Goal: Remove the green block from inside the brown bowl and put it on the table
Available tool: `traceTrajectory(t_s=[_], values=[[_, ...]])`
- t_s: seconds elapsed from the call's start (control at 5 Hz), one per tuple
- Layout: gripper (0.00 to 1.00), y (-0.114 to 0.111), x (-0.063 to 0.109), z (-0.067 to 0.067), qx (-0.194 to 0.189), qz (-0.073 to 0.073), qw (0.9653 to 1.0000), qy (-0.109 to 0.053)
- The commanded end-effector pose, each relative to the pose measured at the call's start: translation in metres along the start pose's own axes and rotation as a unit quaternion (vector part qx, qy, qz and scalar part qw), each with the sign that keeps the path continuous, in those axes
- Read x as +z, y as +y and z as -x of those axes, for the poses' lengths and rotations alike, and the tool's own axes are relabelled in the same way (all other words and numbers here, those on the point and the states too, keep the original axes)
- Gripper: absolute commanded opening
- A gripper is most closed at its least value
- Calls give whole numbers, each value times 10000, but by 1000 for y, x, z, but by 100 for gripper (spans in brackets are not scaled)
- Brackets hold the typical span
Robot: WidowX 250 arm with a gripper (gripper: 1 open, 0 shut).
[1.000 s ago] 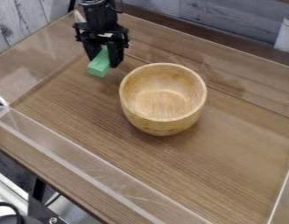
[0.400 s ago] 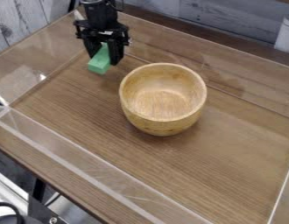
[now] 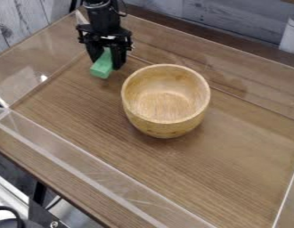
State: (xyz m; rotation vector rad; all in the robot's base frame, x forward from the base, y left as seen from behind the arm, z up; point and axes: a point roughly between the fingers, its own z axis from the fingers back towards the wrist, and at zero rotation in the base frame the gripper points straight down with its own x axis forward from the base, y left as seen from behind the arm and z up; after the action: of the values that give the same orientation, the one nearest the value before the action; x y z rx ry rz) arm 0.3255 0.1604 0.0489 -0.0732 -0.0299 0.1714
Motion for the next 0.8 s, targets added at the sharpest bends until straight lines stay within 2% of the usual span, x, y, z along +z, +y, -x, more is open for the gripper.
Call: traceTrajectory(t_s=[0.0,0.6], values=[[0,1,20,-13,-53,-122,9994,-313],[0,13,14,-11,96,-145,9996,-235]])
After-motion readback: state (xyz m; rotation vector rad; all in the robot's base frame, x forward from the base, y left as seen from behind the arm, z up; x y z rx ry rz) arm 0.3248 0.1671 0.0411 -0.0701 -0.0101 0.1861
